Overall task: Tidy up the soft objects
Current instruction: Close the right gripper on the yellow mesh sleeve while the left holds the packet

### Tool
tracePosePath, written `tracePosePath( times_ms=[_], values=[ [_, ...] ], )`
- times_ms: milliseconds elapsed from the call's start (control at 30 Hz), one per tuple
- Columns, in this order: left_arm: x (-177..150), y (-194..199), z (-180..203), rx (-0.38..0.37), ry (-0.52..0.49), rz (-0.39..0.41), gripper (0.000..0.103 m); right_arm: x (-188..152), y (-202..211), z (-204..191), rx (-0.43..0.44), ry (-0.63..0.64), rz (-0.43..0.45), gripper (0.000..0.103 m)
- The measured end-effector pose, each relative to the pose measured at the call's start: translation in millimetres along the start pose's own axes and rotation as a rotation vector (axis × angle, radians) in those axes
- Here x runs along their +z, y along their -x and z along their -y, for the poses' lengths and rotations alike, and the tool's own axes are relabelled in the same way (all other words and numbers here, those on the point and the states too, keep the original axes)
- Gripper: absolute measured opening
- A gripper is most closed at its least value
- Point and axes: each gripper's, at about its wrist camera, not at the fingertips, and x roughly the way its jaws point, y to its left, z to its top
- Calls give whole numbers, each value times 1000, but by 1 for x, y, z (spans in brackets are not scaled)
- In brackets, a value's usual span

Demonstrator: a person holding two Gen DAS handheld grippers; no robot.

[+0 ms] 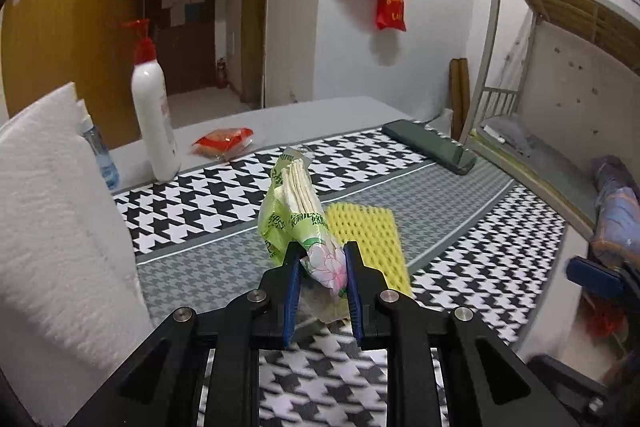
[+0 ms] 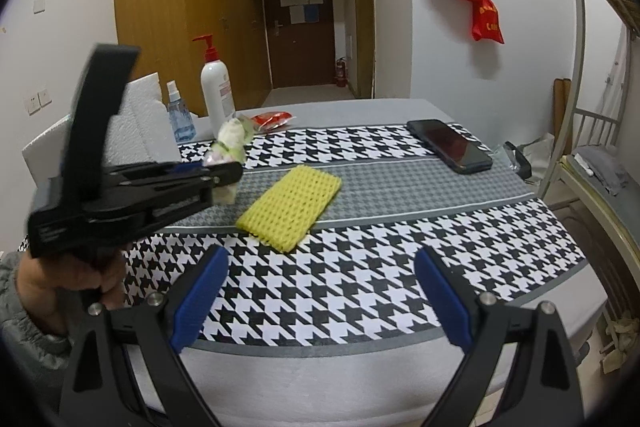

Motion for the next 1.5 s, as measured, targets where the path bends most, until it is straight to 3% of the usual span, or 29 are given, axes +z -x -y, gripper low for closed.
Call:
tracePosePath(
  times_ms=[200, 700, 1200, 1500],
  values=[
    [-9, 34, 5, -10, -8, 42, 22, 3, -2, -2, 15, -3, 2, 96],
    [-46, 76, 0, 24, 6, 77, 22, 18, -26, -20, 58, 41, -14, 96],
    [-67, 85, -19, 75, 67, 53, 22, 36, -57, -29, 76, 38, -49, 96],
    [-79, 90, -31, 97, 104, 47, 22, 40, -88, -43, 52, 75, -115, 96]
  ],
)
